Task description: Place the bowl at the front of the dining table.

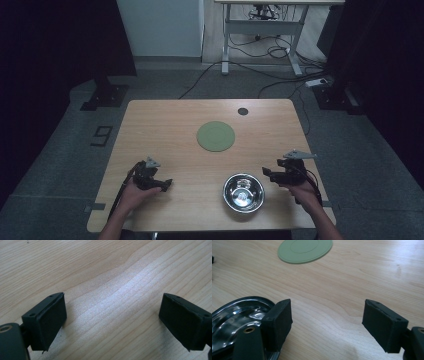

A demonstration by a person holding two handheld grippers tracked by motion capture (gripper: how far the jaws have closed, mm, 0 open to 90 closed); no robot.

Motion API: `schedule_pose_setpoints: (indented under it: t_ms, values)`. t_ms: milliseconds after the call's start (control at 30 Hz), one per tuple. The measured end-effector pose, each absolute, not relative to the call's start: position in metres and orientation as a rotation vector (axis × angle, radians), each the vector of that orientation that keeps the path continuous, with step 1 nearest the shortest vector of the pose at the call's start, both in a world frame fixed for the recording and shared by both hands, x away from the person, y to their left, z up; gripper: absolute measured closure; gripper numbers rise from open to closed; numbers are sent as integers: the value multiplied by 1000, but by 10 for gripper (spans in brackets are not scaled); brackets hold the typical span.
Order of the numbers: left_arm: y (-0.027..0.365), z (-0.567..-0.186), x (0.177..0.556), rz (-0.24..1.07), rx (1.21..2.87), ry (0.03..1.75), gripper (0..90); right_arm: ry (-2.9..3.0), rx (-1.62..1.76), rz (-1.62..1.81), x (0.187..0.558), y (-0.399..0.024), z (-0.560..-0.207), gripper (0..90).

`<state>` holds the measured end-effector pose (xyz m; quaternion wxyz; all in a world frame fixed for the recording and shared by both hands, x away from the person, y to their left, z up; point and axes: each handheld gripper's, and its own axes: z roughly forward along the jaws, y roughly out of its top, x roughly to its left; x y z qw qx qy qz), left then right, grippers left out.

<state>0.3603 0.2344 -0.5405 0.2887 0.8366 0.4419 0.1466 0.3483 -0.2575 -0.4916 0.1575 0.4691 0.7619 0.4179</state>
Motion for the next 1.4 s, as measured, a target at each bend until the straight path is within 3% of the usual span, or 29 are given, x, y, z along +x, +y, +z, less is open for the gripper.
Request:
schedule_pose_setpoints:
  t_ms: [1400]
  values:
    - [233,-541,360,393,2231,1180,73,2372,1232,1115,342,-221,-508,244]
